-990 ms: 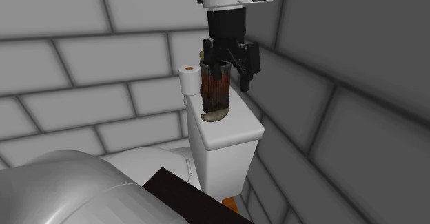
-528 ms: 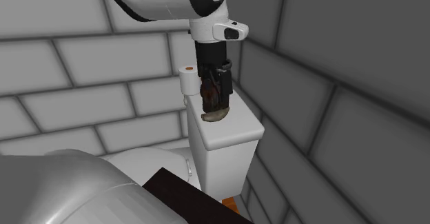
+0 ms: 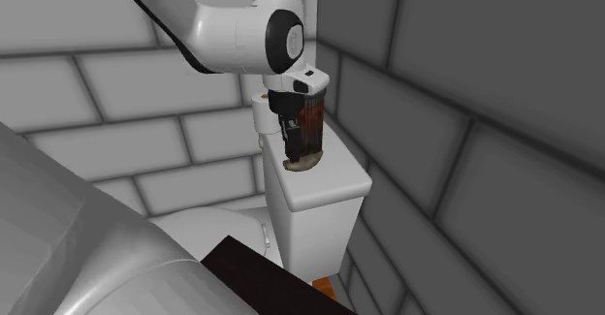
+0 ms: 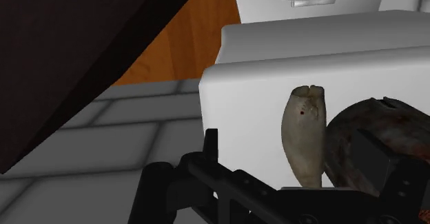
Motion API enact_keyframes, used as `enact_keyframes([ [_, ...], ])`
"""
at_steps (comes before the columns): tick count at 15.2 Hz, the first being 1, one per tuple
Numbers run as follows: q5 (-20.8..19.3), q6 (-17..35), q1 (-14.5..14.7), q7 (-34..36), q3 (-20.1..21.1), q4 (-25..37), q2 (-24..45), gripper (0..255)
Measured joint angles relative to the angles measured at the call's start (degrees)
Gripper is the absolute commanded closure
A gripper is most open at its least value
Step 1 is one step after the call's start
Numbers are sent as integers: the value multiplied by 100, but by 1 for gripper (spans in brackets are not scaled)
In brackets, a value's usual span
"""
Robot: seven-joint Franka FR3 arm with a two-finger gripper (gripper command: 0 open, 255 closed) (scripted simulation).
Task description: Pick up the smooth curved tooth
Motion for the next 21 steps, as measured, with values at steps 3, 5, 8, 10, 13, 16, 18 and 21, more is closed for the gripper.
enact_keyframes([
  [3, -253, 579, -194, 840, 289, 217, 704, 0],
  [5, -426, 896, -231, 1186, 426, 351, 909, 0],
  [8, -512, 1119, -221, 1379, 544, 318, 967, 0],
  [10, -669, 1306, -287, 1492, 594, 306, 1060, 0],
  [13, -889, 1441, -429, 1628, 554, 251, 1563, 255],
  [16, -921, 1468, -432, 1675, 560, 232, 1644, 255],
  [18, -924, 1466, -432, 1681, 562, 229, 1650, 255],
  [21, -923, 1464, -432, 1680, 562, 228, 1650, 255],
])
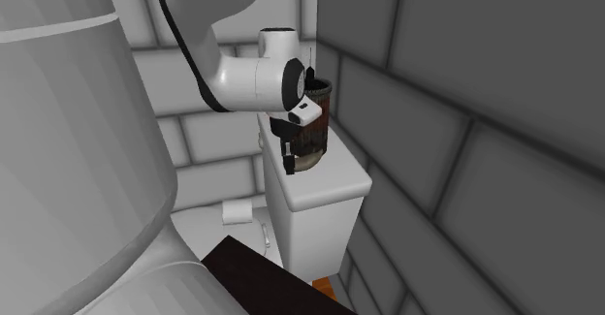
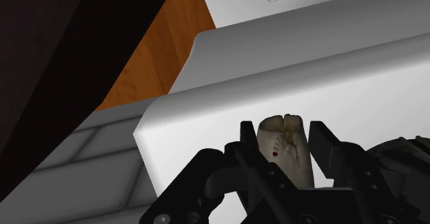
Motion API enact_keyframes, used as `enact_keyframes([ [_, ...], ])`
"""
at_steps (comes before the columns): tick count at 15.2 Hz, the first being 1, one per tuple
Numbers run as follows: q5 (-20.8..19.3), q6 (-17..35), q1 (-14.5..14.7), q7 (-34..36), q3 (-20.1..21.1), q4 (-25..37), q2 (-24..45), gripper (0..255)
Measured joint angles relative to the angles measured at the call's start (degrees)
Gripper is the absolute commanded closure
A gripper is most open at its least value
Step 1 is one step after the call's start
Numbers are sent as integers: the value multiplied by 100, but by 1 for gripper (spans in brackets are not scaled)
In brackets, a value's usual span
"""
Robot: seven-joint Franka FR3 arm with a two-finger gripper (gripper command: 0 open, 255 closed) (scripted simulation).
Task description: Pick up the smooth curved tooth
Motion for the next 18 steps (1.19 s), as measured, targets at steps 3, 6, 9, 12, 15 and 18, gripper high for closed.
enact_keyframes([
  [3, 41, -15, -1, -39, -4, -14, -40, 255],
  [6, 229, -246, 21, -176, -12, 47, -238, 255],
  [9, 407, -493, 51, -308, -33, 104, -454, 255],
  [12, 562, -749, 81, -432, -72, 167, -671, 255],
  [15, 667, -989, 106, -518, -110, 252, -842, 255],
  [18, 757, -1230, 129, -595, -153, 339, -1011, 255],
])
